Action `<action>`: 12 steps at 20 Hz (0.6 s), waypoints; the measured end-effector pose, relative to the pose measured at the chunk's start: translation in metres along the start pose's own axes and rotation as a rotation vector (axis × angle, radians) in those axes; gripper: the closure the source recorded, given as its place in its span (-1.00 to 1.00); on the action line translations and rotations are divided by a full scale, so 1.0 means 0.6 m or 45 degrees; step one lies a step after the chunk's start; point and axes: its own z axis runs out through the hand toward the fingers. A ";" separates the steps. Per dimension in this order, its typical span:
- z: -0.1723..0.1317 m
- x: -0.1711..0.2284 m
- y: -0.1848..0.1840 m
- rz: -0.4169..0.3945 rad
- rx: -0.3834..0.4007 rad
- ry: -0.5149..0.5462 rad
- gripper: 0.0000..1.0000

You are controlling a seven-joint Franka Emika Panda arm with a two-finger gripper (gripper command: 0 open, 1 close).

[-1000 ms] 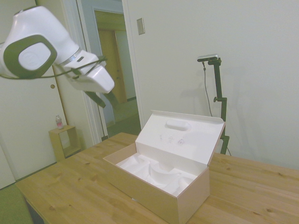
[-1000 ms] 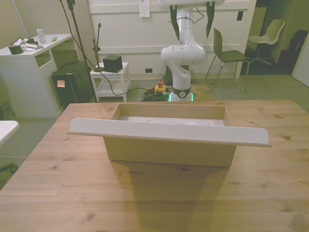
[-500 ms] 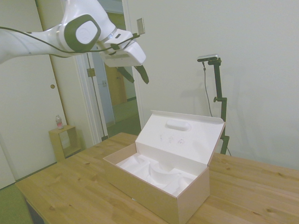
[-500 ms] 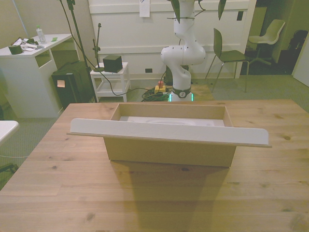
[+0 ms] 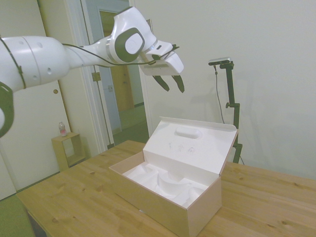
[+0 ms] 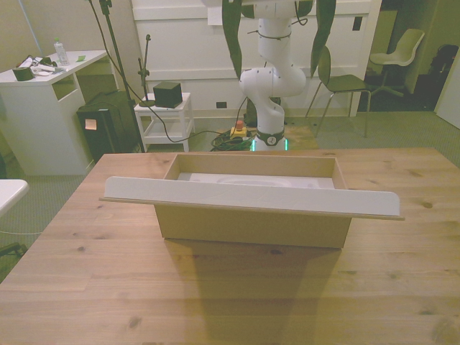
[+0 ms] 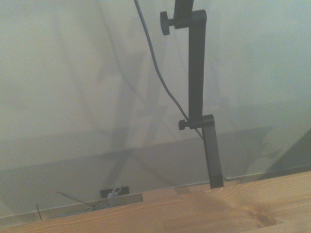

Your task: Close the box

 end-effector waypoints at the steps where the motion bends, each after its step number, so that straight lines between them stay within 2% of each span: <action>1: 0.016 0.004 -0.003 0.003 -0.005 0.001 -1.00; 12: 0.227 0.026 0.009 0.018 -0.139 0.030 -1.00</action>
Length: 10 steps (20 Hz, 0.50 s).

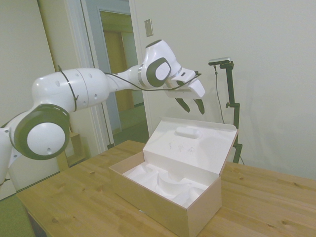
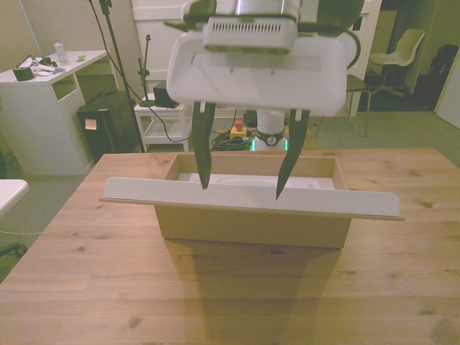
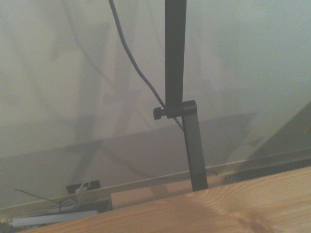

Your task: Close the box

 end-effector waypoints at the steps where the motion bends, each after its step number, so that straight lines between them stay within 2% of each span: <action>1: 0.014 0.000 0.000 -0.001 -0.006 0.002 -1.00; 6: 0.061 -0.001 0.001 -0.007 -0.037 0.007 -1.00; 10: 0.078 -0.004 0.016 0.000 -0.115 -0.046 -1.00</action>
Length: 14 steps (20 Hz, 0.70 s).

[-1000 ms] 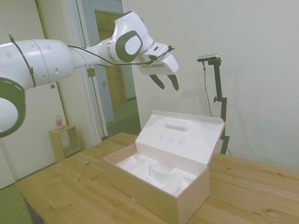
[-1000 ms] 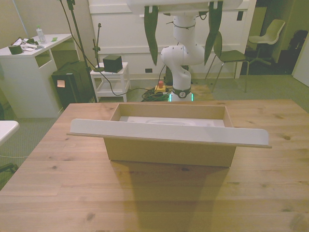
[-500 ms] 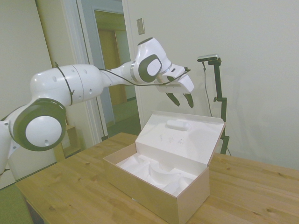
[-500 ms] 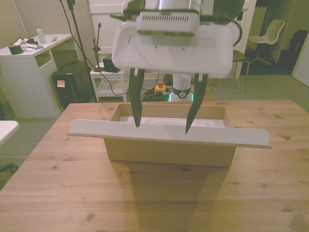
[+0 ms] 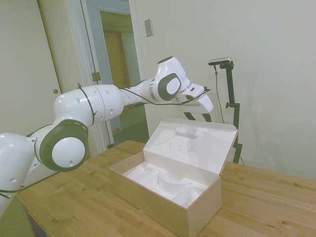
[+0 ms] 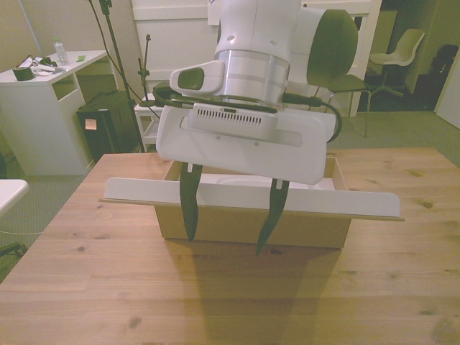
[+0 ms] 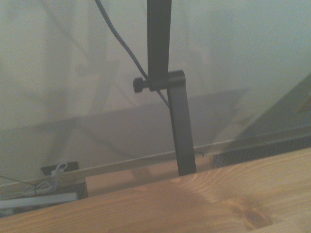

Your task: Close the box

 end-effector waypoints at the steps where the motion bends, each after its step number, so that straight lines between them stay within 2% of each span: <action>1: -0.002 -0.001 0.002 0.001 -0.016 -0.013 -1.00; 4: -0.040 -0.012 0.000 0.017 -0.038 -0.050 -1.00; 9: -0.183 -0.076 0.021 0.027 -0.127 -0.235 -1.00; 14: -0.267 -0.122 0.071 0.034 -0.139 -0.359 -1.00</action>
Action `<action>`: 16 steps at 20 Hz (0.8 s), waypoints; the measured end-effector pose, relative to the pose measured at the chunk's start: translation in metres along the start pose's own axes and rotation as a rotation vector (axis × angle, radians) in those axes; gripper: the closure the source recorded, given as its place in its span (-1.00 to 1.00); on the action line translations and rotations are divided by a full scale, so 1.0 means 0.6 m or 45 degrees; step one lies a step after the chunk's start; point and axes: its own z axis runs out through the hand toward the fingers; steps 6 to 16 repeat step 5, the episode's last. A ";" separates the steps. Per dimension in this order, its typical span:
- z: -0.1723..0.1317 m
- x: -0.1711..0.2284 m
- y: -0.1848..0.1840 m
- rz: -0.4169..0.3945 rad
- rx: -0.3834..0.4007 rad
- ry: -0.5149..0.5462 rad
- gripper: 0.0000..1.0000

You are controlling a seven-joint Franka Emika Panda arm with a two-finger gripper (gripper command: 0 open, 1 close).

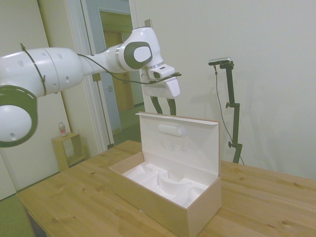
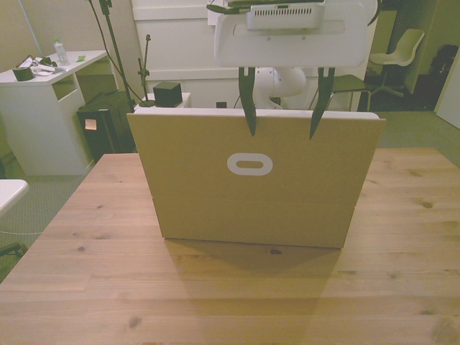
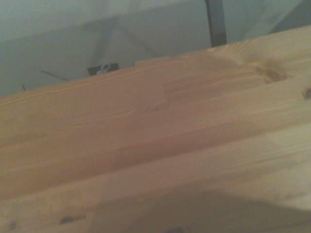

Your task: Close the box

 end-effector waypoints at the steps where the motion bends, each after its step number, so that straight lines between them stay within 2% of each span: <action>1: -0.008 -0.014 0.015 0.001 -0.005 -0.031 -1.00; 5: -0.024 -0.080 0.068 -0.030 -0.034 -0.100 -1.00; 16: -0.024 -0.080 0.068 -0.030 -0.034 -0.100 -1.00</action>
